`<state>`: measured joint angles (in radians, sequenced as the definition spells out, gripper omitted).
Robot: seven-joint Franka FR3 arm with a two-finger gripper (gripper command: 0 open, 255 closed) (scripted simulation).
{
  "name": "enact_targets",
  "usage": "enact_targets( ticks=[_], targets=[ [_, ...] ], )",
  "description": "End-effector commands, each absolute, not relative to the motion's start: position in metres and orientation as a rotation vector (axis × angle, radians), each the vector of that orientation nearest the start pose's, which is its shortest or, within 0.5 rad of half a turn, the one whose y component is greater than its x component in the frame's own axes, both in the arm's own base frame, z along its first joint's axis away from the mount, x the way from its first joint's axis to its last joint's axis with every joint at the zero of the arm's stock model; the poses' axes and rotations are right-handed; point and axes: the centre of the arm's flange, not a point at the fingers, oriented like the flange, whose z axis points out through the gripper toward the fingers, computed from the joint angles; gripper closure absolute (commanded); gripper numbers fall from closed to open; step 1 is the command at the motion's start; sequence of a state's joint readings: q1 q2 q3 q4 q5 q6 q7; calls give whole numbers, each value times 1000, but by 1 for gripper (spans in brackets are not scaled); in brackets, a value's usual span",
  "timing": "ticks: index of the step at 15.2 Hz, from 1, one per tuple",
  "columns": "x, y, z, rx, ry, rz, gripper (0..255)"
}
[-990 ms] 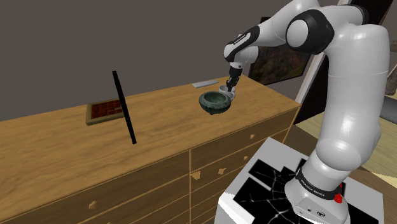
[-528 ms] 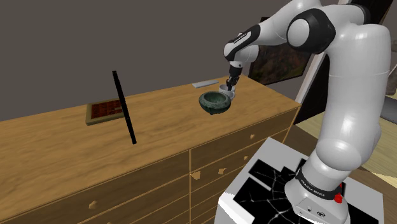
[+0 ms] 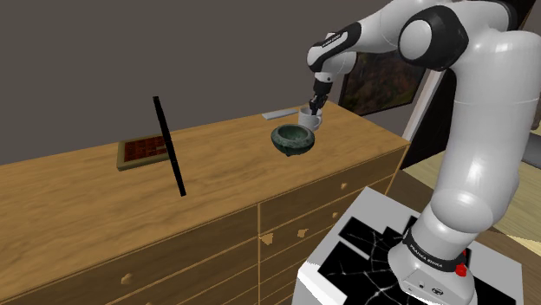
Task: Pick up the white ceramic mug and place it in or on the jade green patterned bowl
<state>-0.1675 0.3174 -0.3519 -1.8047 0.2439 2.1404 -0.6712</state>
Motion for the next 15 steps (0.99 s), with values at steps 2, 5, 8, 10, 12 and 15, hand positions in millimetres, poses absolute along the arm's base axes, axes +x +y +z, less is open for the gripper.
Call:
enact_targets(
  ticks=[2, 5, 8, 10, 12, 15],
  targets=[
    [566, -295, 398, -3078, -65, -140, 255],
    [566, -295, 414, -3078, -65, -140, 255],
    [566, -295, 429, -3078, -65, -140, 255],
    [566, -295, 440, -3078, -65, -140, 255],
    [566, -295, 451, -3078, -65, -140, 255],
    [566, -295, 466, -3078, -65, -140, 255]
  ],
)
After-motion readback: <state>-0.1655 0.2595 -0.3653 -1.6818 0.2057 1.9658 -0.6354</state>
